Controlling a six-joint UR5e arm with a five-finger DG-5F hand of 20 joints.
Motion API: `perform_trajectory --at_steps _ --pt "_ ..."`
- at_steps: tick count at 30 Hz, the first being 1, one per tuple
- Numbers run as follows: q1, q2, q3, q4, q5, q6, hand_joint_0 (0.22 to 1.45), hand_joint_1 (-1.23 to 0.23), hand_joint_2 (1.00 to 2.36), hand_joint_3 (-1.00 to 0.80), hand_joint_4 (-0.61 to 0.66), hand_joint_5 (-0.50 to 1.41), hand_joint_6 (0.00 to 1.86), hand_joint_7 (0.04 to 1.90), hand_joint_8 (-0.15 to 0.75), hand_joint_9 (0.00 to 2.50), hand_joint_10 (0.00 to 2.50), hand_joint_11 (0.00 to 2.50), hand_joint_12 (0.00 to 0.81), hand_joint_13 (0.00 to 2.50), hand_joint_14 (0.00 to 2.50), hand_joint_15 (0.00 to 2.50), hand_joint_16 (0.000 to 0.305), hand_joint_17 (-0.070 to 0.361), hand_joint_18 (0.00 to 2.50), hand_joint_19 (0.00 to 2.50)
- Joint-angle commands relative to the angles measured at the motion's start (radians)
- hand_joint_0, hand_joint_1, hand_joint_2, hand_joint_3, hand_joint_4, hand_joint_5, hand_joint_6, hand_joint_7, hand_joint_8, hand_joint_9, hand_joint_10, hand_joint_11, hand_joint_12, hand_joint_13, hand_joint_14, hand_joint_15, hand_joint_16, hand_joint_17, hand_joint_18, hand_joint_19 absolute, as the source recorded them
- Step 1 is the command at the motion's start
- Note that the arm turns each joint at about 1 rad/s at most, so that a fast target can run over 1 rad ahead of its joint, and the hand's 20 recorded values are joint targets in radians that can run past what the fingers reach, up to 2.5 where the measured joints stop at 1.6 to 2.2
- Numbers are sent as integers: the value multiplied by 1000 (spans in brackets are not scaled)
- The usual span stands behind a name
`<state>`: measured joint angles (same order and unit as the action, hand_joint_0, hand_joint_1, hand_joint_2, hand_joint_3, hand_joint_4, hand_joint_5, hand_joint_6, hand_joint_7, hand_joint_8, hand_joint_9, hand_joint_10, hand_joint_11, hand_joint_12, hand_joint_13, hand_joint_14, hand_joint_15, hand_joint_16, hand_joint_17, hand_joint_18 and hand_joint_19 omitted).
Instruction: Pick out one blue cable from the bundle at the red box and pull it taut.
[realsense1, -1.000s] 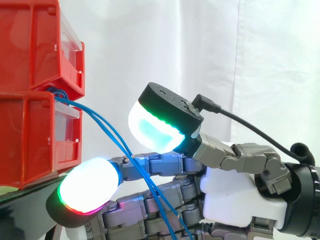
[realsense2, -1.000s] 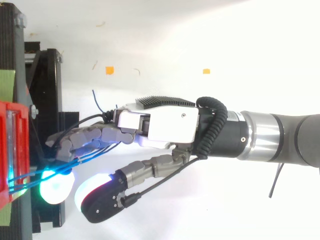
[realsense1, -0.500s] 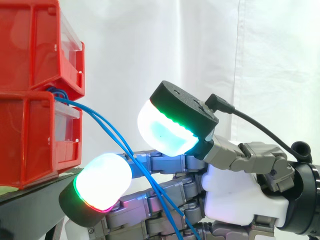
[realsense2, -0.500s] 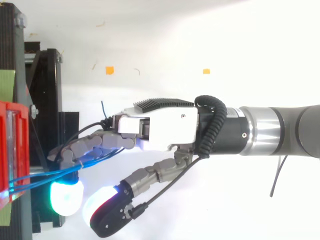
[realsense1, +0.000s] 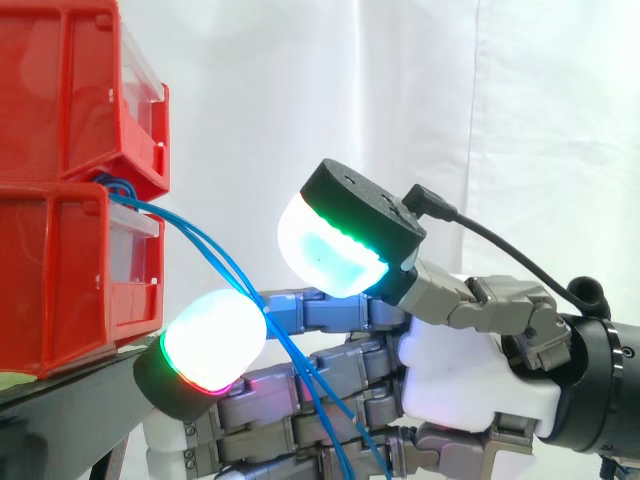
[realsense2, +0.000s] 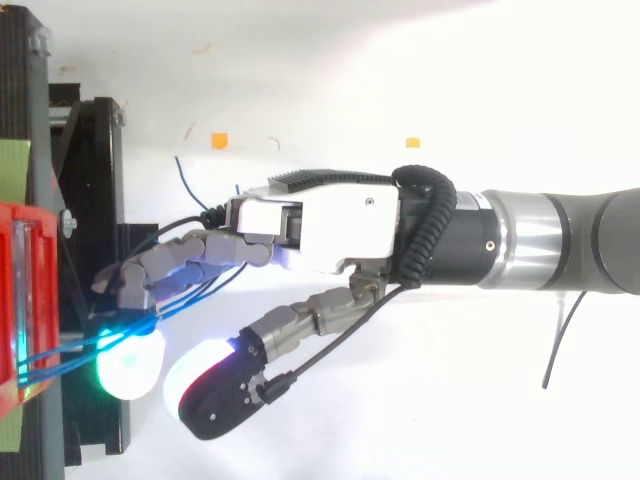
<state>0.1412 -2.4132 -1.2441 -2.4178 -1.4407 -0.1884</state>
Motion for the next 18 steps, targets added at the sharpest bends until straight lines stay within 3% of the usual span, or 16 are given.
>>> perform_trajectory --at_steps 1,8,14,18 --pt "-5 -1 0 14 2 -2 602 -532 1003 -457 312 -118 504 1020 305 626 1 39 414 344 6 157 57 129 297 481" --pt "-18 -1 0 9 3 -8 600 -543 1003 -459 313 -125 504 1021 303 625 0 41 414 347 6 157 57 129 303 484" --pt "-12 -1 0 8 9 -46 599 -550 1003 -460 316 -130 503 999 302 617 0 45 413 347 6 161 57 129 302 480" --pt "-2 -1 0 9 62 -82 600 -553 1003 -462 316 -144 503 920 297 600 0 38 411 344 6 159 57 128 293 475"
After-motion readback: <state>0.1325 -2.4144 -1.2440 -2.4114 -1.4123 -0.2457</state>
